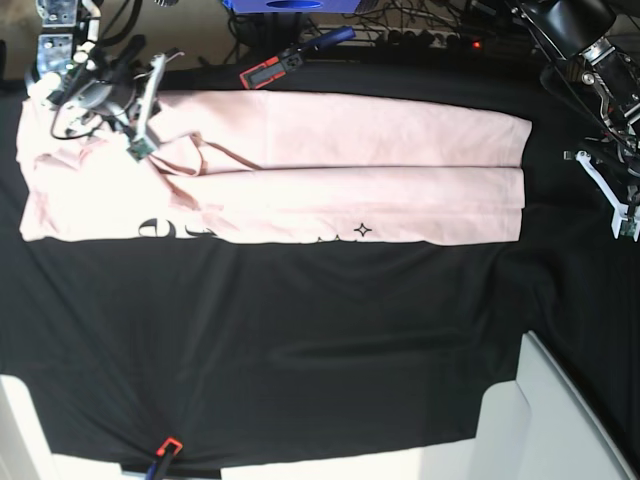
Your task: Fold the T-shirt properly
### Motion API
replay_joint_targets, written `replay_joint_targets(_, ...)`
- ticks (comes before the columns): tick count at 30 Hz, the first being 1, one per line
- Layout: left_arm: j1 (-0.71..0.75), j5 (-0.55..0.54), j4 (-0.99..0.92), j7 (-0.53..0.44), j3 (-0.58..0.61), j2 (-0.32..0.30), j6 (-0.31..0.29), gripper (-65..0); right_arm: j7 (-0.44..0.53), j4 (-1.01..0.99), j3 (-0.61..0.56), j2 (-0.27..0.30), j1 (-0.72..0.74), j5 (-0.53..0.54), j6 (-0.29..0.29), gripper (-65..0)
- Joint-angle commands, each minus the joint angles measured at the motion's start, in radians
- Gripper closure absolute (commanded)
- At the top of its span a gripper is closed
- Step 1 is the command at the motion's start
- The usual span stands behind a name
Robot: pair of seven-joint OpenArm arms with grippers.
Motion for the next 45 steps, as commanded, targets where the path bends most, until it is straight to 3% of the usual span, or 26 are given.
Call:
replay_joint_targets(1, -0.007, 0.005, 0.015, -0.011, -0.003, -0.018, 0.007, -31.6, 0.014, 0.004, 0.039, 0.011, 0.019, 0.001, -0.009, -0.7)
replay_joint_targets(11, -0.005, 0.010, 0.015, -0.008, -0.003, -0.018, 0.007, -31.6, 0.009, -0.170, 0.314, 0.106, 0.127, 0.001, -0.009, -0.9)
replay_joint_targets(19, -0.007, 0.001, 0.015, -0.005, -0.003, -0.013, 0.007, -31.6, -0.062, -0.189, 0.381, 0.103, 0.139, 0.001, -0.009, -0.9)
replay_joint_targets(26, -0.008, -0.004, 0.026, -0.004, -0.005, 0.054, 0.007, -31.6, 0.070, -0.096, 0.443, 0.100, 0.122, 0.003, -0.009, -0.4)
replay_joint_targets(30, 0.021, -0.208, 0.001, -0.002, -0.065, 0.057, 0.007, -31.7, 0.083, -0.079, 0.449, 0.100, 0.119, 0.003, -0.009, -0.4)
replay_joint_targets(35, 0.093, -0.607, -0.060, 0.035, -0.144, -0.042, 0.007, -33.4, 0.086, -0.085, 0.441, 0.100, 0.101, 0.003, -0.009, -0.4)
replay_joint_targets(38, 0.104, -0.780, -0.162, 0.070, -0.143, -0.105, 0.007, -42.7, 0.086, -0.084, 0.440, 0.100, 0.099, 0.003, -0.009, -0.4)
replay_joint_targets(42, 0.102, -0.822, -0.257, 0.013, -0.135, -0.127, 0.007, -52.9, 0.084, -0.081, 0.440, 0.100, 0.097, 0.003, -0.009, -0.4)
replay_joint_targets(45, 0.096, -0.823, -0.260, 0.009, -0.135, -0.114, 0.007, -53.9, 0.084, -0.081, 0.440, 0.100, 0.096, 0.003, -0.009, -0.4)
